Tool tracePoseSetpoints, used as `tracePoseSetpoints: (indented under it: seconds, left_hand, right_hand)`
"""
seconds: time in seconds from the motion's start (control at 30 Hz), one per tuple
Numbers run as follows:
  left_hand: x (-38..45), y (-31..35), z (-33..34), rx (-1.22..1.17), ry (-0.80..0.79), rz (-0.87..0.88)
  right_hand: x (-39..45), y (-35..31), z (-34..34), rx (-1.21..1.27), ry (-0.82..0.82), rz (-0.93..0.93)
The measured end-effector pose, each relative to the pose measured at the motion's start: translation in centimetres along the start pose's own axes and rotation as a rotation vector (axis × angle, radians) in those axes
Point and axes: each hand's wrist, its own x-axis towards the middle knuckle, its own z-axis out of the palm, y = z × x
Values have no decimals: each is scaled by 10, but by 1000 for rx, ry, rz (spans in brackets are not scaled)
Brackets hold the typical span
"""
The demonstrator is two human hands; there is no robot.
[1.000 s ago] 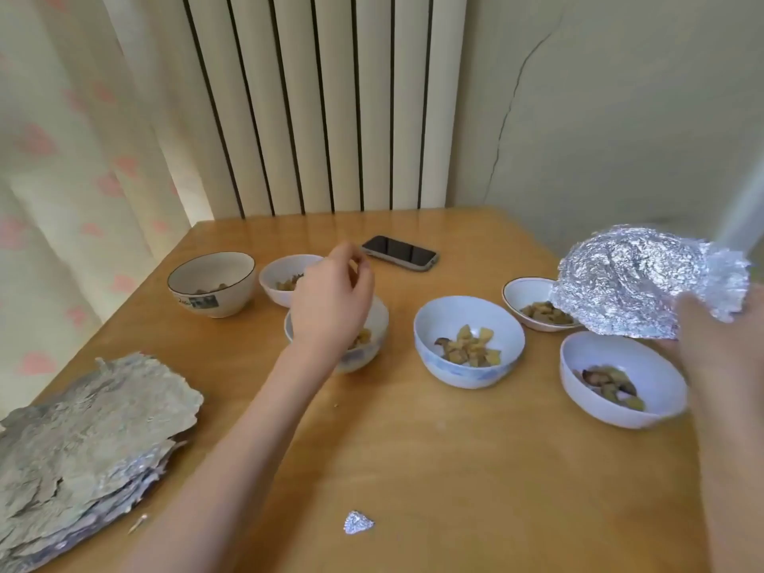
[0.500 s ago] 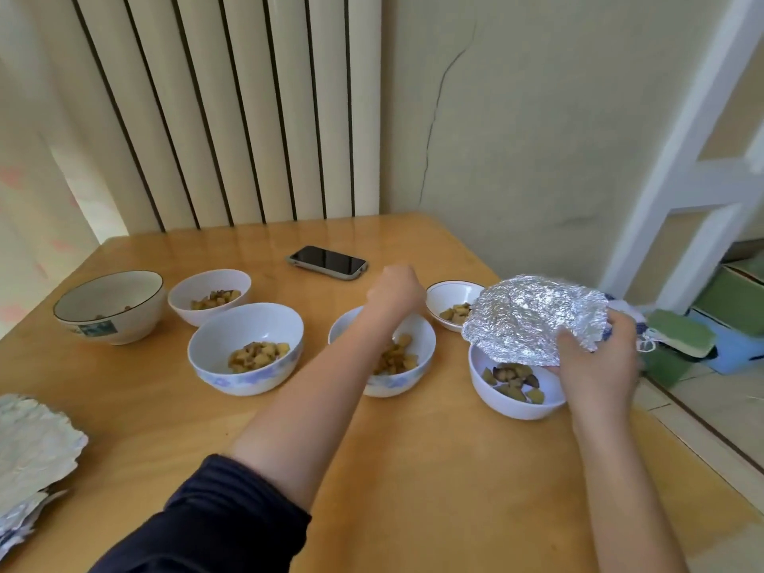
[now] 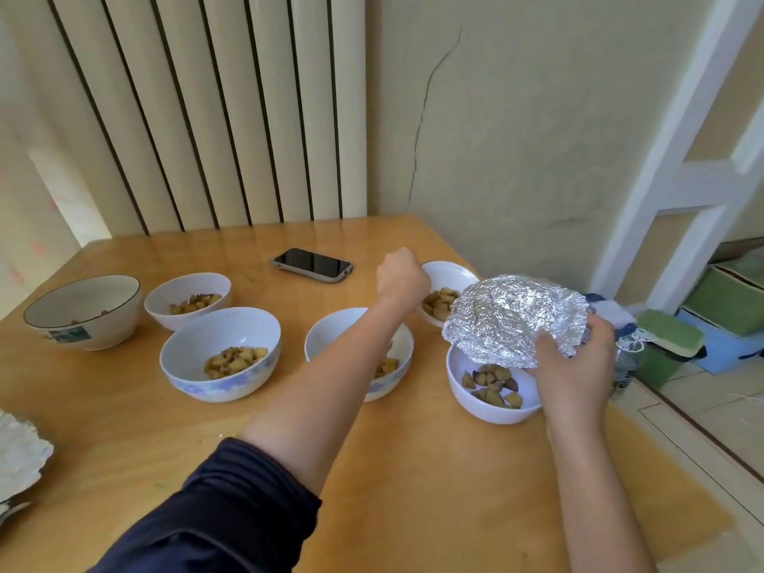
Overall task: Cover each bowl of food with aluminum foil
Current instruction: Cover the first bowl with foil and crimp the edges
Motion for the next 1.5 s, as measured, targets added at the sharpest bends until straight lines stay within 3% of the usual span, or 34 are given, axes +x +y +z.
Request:
tracePoseSetpoints:
  seconds: [0.13, 0.27, 0.4, 0.53, 0.7, 0.93, 1.17, 1.33, 1.5]
  left_hand:
    - [-16, -9, -50, -103, 105, 31]
    - [-69, -42, -105, -109, 123, 32]
    - [-150, -93, -130, -57, 87, -58]
    - [-215, -147, -132, -123, 33, -218]
    - [-257, -195, -133, -257, 65, -342]
    - [-281, -210, -129, -610, 63, -391]
    - [-300, -218, -119, -1099, 333, -493]
    - [-309, -226, -110, -924, 243, -468]
    - [-312, -231, -113, -988, 176, -490]
  right_hand:
    - [-9, -10, -6, 169, -54, 83]
    - [-38, -38, -2, 373, -362, 233]
    - [-85, -51, 17, 301, -645, 248]
    - [-142, -54, 39, 230, -814, 177]
    - [-199, -46, 63, 162, -849, 65]
    - [-217, -46, 79, 22, -816, -66]
    - [-217, -39, 83, -52, -768, -103]
    - [-215, -34, 82, 1, -812, -159]
    - [-216, -37, 81, 40, -843, -114]
